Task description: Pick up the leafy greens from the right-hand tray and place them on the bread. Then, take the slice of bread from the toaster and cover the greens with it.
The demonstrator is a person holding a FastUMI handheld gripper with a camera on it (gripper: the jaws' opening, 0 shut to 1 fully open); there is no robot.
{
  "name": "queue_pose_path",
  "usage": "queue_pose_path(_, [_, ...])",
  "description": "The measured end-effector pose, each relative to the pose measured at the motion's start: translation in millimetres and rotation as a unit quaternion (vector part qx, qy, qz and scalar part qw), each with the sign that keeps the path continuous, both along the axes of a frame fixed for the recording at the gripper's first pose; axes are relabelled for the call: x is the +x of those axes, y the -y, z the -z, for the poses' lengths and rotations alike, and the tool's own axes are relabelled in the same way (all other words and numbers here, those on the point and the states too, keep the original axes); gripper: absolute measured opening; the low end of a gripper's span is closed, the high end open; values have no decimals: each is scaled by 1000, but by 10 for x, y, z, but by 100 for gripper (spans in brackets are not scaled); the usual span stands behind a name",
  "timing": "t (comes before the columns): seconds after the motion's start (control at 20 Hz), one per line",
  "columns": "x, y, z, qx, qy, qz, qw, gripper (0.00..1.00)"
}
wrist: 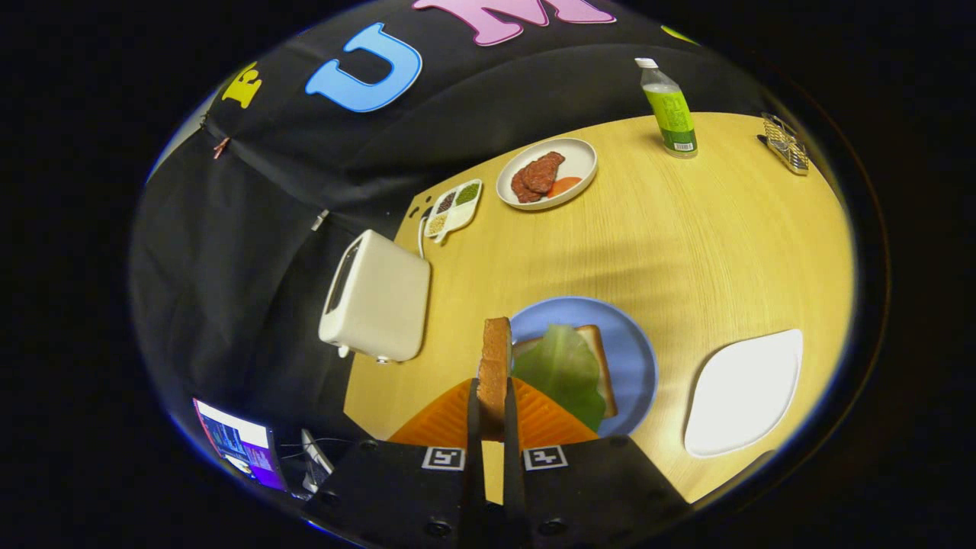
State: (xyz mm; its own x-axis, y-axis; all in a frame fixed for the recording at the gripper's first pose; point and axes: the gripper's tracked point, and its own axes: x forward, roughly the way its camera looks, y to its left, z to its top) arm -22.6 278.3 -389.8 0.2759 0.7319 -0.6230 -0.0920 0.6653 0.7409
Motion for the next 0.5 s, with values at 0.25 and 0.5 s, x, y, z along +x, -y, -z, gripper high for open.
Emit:
queue_pose_path(0.25, [47, 159, 370, -65, -1, 9, 998, 20])
queue_pose_path(0.5, [-67, 382, 568, -132, 11, -21, 991, 53])
